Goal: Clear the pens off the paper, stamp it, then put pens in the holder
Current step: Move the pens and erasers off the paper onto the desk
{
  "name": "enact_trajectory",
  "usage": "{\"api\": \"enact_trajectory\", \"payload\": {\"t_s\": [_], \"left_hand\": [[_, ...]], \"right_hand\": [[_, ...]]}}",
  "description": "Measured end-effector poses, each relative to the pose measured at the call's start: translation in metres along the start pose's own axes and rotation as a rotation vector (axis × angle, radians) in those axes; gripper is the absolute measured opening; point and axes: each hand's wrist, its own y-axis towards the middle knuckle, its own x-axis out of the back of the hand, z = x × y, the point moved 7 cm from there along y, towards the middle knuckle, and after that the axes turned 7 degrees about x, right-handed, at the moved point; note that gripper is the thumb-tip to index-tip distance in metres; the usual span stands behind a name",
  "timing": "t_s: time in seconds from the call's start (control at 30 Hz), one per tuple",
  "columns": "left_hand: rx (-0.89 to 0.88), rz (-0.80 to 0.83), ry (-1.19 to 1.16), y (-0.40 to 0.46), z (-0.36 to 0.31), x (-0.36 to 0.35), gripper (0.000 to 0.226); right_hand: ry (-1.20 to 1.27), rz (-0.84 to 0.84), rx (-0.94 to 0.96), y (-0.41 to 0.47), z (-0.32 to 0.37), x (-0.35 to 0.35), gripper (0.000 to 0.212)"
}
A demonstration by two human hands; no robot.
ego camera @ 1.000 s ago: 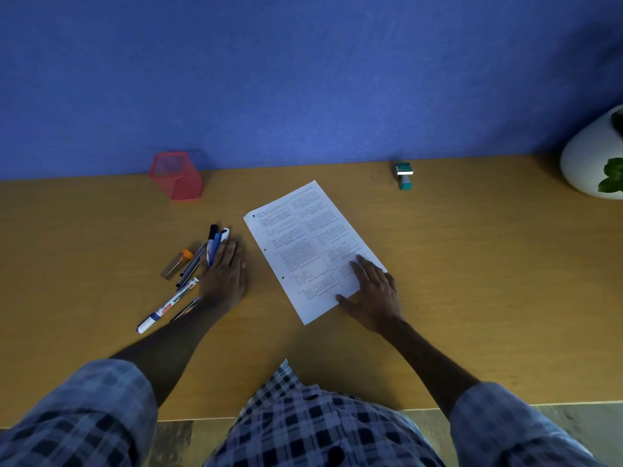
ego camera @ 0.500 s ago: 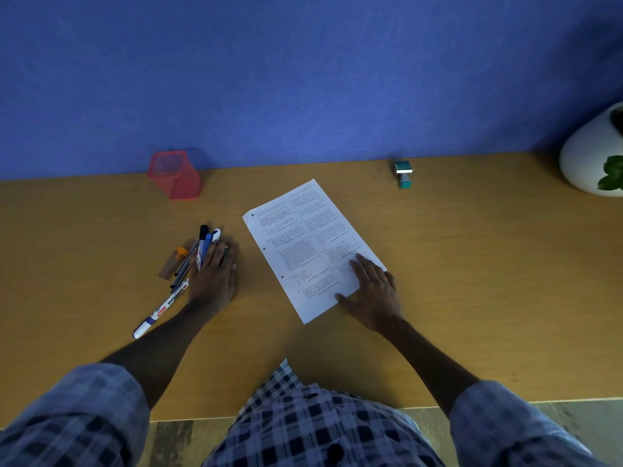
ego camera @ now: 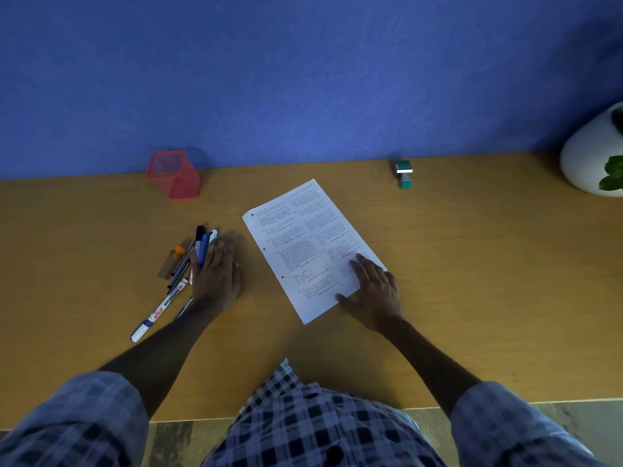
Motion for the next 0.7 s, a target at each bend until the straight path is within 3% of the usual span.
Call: {"api": "enact_trajectory", "payload": {"t_s": [0.2,0.43,0.7], "left_hand": [[-0.076,0.071,-0.166,0.001,-0.044,-0.005,0.065],[-0.126,0.11,-0.196,-0.01,-0.075,-0.017,0.065],[-0.134,0.149,-0.188,-0.006,-0.075,-0.023,0.066]], "right_hand": [[0.0,0.005,-0.002,0.0,0.002,0.002,0.084],[0.016,0.025,-0.005,0.002,0.003,0.005,0.082],[-0.024,0.035,0.039,0.009,-0.006,0.013,0.053]]}}
